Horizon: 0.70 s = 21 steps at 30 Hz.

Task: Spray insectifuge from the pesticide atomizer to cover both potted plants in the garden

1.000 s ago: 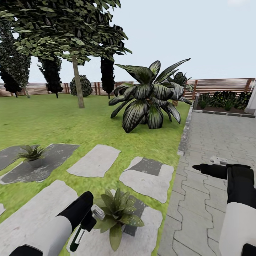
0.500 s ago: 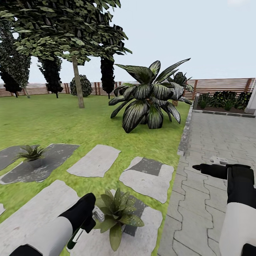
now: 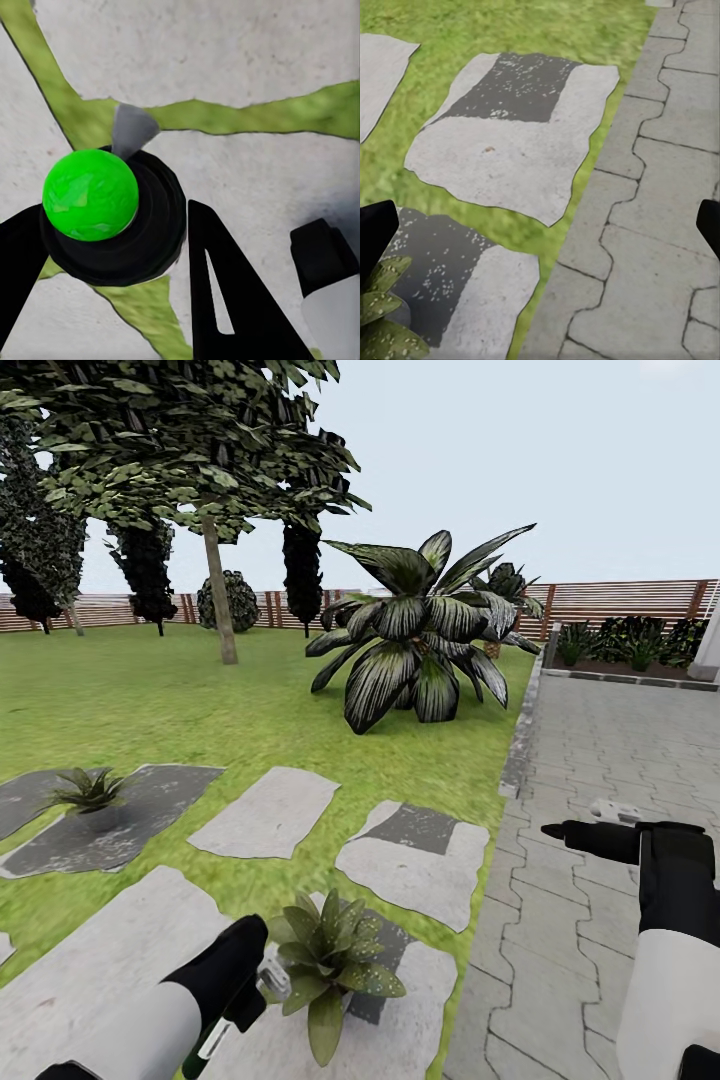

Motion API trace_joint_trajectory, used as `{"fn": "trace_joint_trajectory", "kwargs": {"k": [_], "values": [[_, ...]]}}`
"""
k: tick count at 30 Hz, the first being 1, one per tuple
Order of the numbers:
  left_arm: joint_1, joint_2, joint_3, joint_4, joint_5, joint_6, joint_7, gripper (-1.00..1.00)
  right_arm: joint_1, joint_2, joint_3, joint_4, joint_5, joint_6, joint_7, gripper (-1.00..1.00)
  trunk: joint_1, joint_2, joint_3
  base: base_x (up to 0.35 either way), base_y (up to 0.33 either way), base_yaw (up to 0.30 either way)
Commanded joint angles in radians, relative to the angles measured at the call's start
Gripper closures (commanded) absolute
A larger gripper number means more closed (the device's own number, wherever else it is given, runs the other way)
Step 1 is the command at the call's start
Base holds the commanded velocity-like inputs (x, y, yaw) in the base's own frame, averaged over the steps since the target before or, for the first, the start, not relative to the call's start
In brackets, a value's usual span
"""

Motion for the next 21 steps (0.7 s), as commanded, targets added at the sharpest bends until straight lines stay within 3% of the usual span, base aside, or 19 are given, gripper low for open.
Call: {"fn": "trace_joint_trajectory", "kwargs": {"k": [1, 14, 19, 21], "values": [[0.000, 0.000, -0.004, -0.001, -0.011, 0.001, -0.010, 1.00, -0.001, 0.000, -0.001, -0.001, 0.010, 0.002, 0.010, -1.00, 0.000, -0.001, -0.001, 0.000, 0.000, 0.000], [0.025, -0.005, -0.011, -0.001, -0.011, 0.001, -0.009, 1.00, -0.001, 0.000, -0.001, -0.001, 0.010, 0.002, 0.010, -1.00, 0.000, -0.001, -0.001, 0.000, 0.000, 0.000], [0.051, -0.007, -0.062, -0.001, -0.011, 0.001, -0.010, 1.00, -0.001, 0.000, -0.001, -0.001, 0.010, 0.002, 0.010, -1.00, 0.000, -0.001, -0.001, 0.000, 0.000, 0.000], [0.052, -0.007, -0.065, -0.001, -0.011, 0.001, -0.010, 1.00, -0.001, 0.000, -0.001, -0.001, 0.010, 0.002, 0.010, -1.00, 0.000, -0.001, -0.001, 0.000, 0.000, 0.000]]}}
